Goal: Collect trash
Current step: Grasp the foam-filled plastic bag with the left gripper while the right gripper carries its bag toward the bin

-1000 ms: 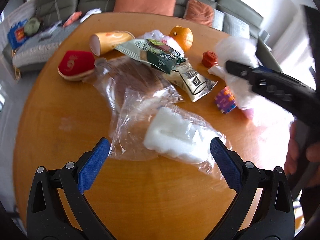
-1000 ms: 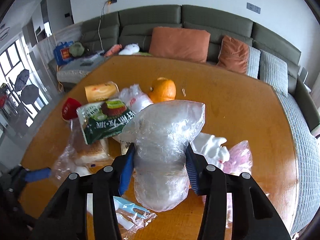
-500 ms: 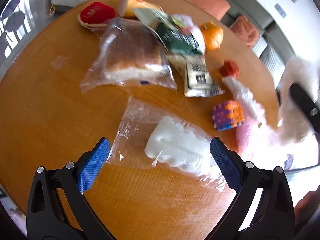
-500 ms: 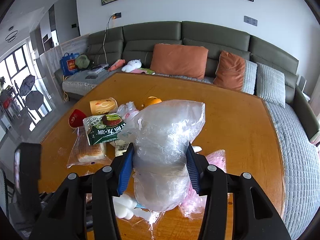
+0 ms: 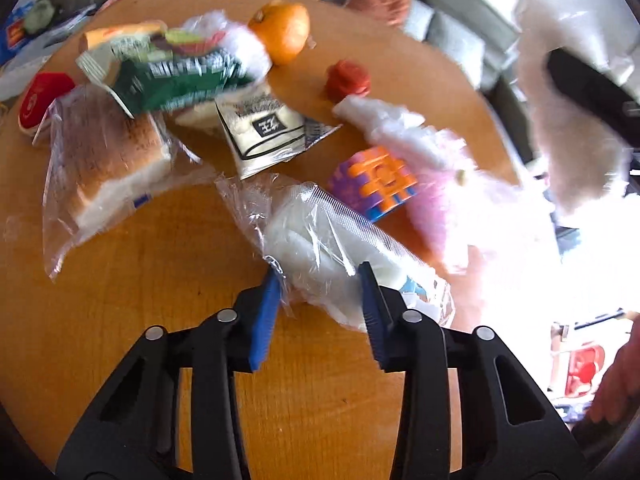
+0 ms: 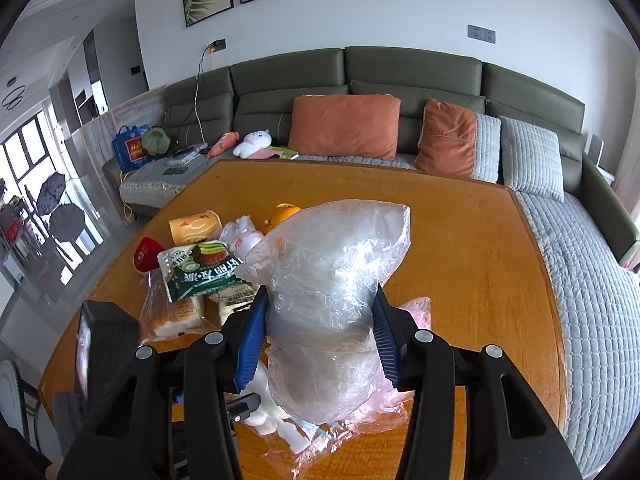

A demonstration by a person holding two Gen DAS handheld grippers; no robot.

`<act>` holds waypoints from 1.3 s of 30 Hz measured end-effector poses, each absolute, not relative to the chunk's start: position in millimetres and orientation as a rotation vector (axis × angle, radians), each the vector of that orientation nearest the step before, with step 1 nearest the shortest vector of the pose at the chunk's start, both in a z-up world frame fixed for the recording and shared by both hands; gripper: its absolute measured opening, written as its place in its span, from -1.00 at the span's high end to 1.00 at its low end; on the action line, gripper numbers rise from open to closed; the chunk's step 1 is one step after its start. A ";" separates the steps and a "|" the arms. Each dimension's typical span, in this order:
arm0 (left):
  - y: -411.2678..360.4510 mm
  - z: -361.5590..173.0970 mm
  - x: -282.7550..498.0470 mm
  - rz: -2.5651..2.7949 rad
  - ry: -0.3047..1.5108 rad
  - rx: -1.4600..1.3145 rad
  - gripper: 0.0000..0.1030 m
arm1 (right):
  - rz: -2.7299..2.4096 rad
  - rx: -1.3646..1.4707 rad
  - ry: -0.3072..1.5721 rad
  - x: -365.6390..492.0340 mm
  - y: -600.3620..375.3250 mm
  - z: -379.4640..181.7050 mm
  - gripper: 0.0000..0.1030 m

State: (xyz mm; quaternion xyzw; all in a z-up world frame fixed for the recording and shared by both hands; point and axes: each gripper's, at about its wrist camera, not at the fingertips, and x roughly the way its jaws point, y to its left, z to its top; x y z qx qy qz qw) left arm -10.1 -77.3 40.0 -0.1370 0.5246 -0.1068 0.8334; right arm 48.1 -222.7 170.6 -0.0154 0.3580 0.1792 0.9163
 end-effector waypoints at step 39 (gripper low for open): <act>433.4 68.3 -150.3 0.456 0.914 -0.426 0.25 | 0.874 -0.209 0.837 -16.8 230.0 137.3 0.03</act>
